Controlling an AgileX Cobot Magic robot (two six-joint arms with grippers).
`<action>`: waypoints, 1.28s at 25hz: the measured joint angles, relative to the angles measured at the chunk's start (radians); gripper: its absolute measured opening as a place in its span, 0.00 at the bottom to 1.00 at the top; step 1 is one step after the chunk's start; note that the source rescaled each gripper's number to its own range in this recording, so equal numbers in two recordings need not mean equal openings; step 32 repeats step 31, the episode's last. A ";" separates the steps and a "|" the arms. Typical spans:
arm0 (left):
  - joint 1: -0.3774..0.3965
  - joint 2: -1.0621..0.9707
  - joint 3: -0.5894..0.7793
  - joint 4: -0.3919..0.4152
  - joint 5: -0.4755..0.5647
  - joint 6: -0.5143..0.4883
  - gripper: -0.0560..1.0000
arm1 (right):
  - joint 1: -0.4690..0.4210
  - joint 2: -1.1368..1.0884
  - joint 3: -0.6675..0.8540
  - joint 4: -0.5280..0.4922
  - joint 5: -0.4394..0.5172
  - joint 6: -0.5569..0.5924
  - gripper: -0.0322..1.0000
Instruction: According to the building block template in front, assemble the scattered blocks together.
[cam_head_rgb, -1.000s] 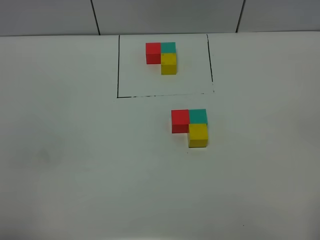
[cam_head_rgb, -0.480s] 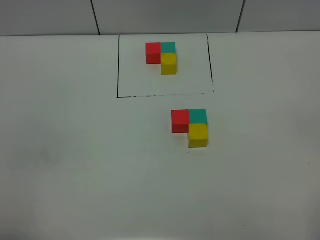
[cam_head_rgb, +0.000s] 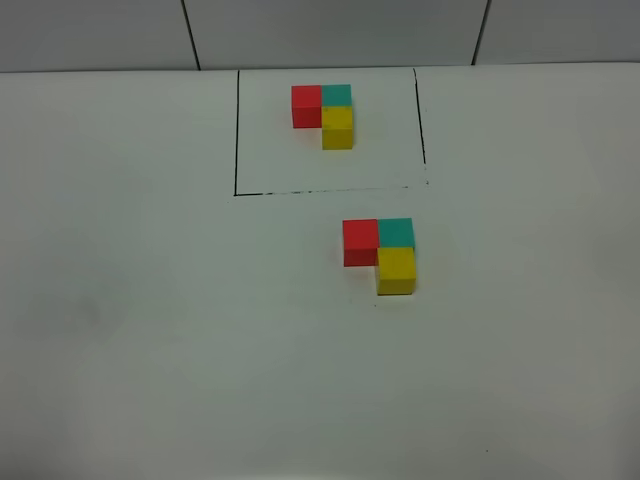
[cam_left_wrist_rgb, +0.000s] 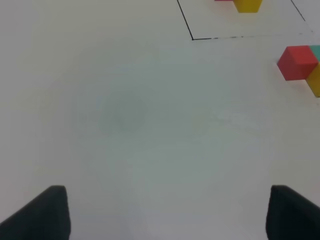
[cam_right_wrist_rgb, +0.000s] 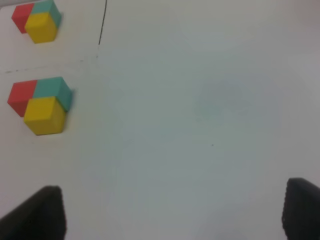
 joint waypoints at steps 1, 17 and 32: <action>0.000 0.000 0.000 0.000 0.000 0.000 0.71 | 0.000 0.000 0.000 0.000 0.000 0.000 0.80; 0.000 0.000 0.000 0.000 0.000 0.000 0.71 | 0.000 0.000 0.000 0.012 0.000 -0.030 0.80; 0.000 0.000 0.000 0.000 0.000 0.000 0.71 | 0.000 0.000 0.000 0.012 0.000 -0.033 0.80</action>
